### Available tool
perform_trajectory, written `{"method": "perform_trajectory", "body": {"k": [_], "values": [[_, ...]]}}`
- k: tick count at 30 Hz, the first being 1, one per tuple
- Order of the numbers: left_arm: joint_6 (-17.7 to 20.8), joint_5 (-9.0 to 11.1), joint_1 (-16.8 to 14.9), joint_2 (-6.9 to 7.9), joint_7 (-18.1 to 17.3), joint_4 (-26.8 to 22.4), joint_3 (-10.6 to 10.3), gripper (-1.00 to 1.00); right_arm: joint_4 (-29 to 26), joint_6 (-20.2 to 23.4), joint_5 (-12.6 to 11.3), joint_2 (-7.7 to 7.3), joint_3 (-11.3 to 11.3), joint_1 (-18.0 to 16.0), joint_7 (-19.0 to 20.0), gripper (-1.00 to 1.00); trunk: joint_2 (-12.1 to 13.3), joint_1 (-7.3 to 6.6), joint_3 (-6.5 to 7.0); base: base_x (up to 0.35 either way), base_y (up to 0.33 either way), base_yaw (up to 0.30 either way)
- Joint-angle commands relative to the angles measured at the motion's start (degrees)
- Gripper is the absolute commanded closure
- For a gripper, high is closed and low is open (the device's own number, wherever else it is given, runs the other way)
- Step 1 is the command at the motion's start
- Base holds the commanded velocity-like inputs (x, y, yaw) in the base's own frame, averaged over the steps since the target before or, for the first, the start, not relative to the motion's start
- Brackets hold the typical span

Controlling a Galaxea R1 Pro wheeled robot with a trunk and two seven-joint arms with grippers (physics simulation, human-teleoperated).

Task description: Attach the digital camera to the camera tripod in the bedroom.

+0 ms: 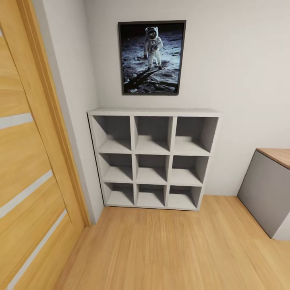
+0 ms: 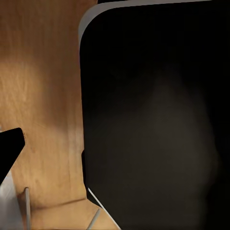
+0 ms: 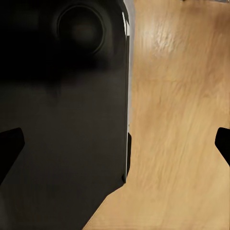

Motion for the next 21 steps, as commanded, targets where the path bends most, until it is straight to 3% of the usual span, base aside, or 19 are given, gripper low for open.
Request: {"method": "perform_trajectory", "body": {"k": [1, 14, 21], "values": [[0.0, 0.0, 0.0, 0.00, 0.0, -0.1, 0.0, -1.00, 0.2, -0.4, 0.0, -0.01, 0.0, -0.1, 0.0, -1.00, 0.0, 0.03, -0.04, 0.269, 0.186, 0.000], [0.0, 0.0, 0.0, 0.01, 0.0, -0.1, 0.0, -1.00, 0.2, -0.4, 0.0, -0.01, 0.0, 0.0, 0.0, -1.00, 0.0, 0.03, -0.04, 0.307, 0.129, -0.004], [0.0, 0.0, 0.0, 0.01, 0.0, -0.1, 0.0, -1.00, 0.2, -0.4, 0.0, -0.01, 0.0, 0.0, 0.0, -1.00, 0.0, 0.03, -0.04, 0.337, 0.026, -0.127]]}}
